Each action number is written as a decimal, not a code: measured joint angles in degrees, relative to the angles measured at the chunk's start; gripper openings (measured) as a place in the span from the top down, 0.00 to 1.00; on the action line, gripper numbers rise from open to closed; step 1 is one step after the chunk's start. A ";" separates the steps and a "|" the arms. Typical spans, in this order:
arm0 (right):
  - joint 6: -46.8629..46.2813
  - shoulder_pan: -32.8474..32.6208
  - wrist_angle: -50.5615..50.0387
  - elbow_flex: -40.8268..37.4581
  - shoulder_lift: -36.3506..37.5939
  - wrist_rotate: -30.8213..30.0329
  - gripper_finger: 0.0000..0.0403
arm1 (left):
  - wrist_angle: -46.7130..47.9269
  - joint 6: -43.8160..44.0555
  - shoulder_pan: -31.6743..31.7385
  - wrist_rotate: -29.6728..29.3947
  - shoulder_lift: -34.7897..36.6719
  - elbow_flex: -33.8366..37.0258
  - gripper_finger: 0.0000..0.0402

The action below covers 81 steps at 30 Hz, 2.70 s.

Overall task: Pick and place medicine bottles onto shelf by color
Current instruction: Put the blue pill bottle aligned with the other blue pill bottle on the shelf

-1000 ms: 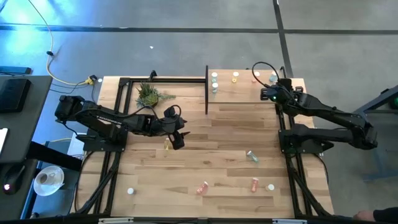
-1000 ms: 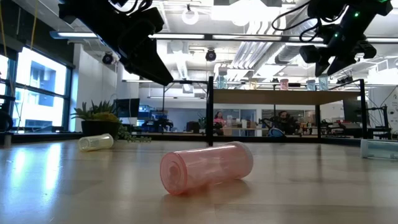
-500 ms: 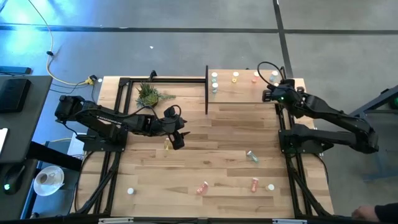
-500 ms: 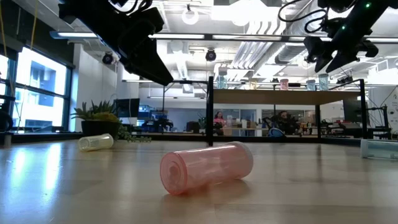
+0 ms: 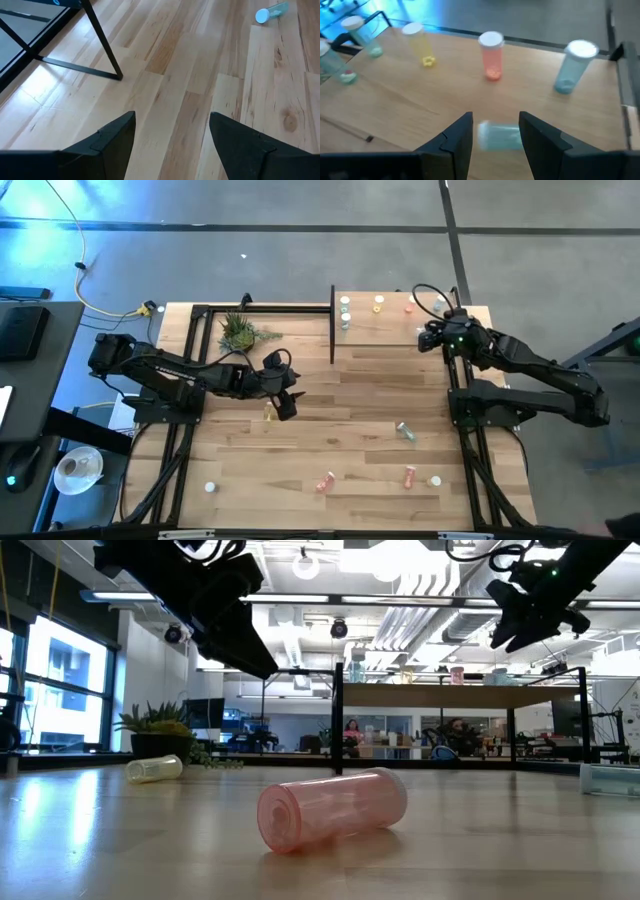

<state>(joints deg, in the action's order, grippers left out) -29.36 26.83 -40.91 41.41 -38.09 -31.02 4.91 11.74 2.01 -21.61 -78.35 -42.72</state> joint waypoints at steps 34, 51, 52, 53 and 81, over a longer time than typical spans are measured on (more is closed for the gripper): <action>32.37 0.00 -25.80 26.11 -17.48 12.87 0.62 | -0.02 0.07 0.00 1.68 0.00 0.00 0.39; 50.00 0.00 -29.23 27.63 -30.01 13.45 0.53 | -0.02 0.07 -0.01 1.68 0.00 0.00 0.39; 51.77 0.00 -29.57 27.63 -30.37 13.45 0.53 | -0.02 0.07 -0.01 1.68 0.00 0.00 0.39; 53.50 0.00 -29.82 27.63 -30.74 13.43 0.53 | -0.02 0.07 -0.01 1.69 0.00 0.00 0.39; 57.89 2.83 -31.42 27.61 -40.69 4.19 0.53 | 0.00 -1.41 0.00 1.59 0.00 -0.01 0.39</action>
<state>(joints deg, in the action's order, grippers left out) 28.53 29.66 -72.32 69.01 -78.78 -26.83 4.91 10.33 2.01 -20.02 -78.35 -42.73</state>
